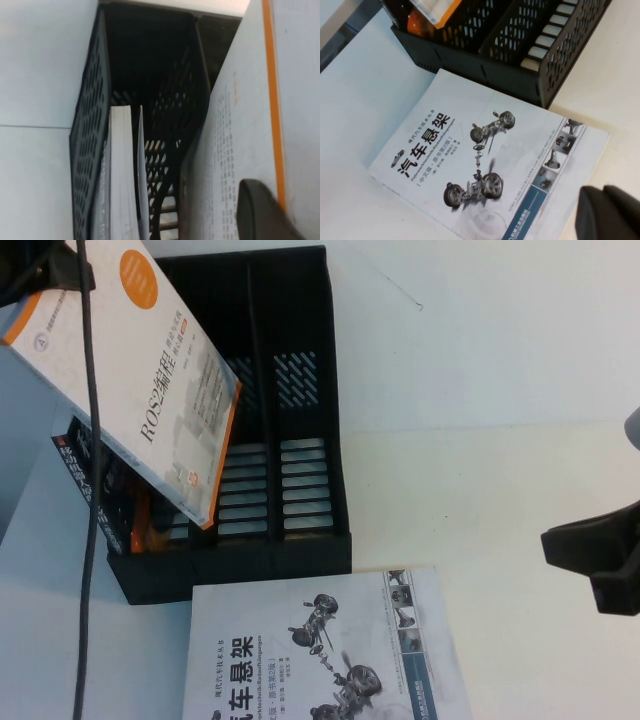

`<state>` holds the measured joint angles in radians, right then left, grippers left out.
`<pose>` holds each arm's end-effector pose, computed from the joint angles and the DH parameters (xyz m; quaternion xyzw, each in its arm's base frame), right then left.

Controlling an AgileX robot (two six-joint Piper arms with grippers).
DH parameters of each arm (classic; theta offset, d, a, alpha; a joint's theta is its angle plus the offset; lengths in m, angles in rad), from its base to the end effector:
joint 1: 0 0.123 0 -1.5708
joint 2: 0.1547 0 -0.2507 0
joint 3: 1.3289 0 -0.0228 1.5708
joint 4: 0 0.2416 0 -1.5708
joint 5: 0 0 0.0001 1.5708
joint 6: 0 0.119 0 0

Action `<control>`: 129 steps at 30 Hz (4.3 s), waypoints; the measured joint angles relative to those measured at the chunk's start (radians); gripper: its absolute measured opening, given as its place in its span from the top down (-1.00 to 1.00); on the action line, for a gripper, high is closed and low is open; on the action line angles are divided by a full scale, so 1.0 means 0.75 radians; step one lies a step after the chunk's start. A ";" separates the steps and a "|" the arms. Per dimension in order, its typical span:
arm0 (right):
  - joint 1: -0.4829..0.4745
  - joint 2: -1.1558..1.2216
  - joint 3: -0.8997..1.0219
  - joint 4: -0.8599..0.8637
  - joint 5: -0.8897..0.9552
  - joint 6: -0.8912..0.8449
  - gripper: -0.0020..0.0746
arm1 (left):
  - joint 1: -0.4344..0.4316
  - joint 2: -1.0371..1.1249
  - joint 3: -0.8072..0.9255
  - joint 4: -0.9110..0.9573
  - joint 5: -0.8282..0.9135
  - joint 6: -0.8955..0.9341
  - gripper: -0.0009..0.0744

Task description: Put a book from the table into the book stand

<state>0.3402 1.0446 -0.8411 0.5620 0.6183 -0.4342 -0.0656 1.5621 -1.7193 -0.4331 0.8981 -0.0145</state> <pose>0.2150 0.1151 0.2819 -0.2008 0.8664 0.2201 0.4009 0.3544 -0.0625 0.3875 -0.0233 0.8766 -0.2271 0.4236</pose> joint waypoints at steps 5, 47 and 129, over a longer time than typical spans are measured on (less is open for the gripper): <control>0.000 0.000 0.000 0.002 0.000 0.000 0.93 | -0.003 0.000 0.000 -0.003 -0.011 -0.027 0.70; 0.000 -0.094 0.000 -0.132 -0.005 0.035 0.93 | -0.200 0.023 -0.008 0.211 -0.227 -0.046 0.90; 0.000 -0.982 0.665 -0.845 0.041 0.814 0.93 | 0.000 -2.080 2.324 0.615 -0.845 -0.044 0.98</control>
<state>0.3402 0.3083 -0.3420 -0.0720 0.6494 0.1764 -0.0656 0.0017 0.0239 0.0282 0.2645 -0.0479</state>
